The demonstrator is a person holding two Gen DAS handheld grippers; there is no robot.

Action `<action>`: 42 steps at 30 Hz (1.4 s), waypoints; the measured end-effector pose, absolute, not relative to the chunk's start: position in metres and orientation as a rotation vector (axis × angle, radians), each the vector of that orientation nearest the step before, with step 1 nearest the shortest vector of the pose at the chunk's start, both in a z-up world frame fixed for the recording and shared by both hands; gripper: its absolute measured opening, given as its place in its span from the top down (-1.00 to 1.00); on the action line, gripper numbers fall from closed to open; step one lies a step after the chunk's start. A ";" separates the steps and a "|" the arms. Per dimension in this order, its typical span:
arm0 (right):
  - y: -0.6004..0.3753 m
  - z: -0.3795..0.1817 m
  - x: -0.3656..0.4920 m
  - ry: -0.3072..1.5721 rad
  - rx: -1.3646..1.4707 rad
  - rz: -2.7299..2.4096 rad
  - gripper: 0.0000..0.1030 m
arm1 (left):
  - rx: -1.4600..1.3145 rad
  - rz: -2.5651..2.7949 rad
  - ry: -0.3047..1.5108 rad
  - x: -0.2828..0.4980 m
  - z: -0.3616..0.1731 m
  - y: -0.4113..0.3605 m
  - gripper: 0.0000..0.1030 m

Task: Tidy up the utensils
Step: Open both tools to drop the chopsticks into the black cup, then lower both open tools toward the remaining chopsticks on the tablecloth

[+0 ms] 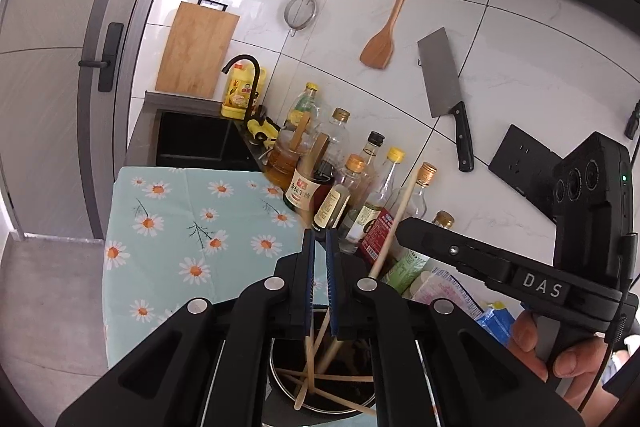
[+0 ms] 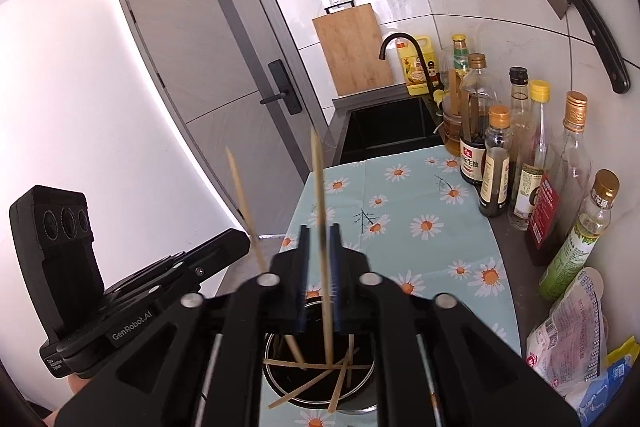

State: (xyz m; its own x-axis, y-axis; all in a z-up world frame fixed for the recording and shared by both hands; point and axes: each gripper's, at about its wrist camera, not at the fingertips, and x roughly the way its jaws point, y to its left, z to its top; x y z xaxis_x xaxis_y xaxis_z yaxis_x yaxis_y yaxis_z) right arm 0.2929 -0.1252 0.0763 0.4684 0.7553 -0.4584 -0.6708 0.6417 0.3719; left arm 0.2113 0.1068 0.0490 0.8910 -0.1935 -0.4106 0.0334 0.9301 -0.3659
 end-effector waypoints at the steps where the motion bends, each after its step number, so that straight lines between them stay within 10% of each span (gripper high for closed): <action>1: -0.125 0.076 0.293 0.641 0.147 0.880 0.71 | -0.361 -0.116 0.461 0.211 0.049 0.107 0.84; 42: -0.183 0.044 0.204 0.813 0.145 0.913 0.30 | -0.345 -0.057 0.590 0.118 0.018 0.092 0.50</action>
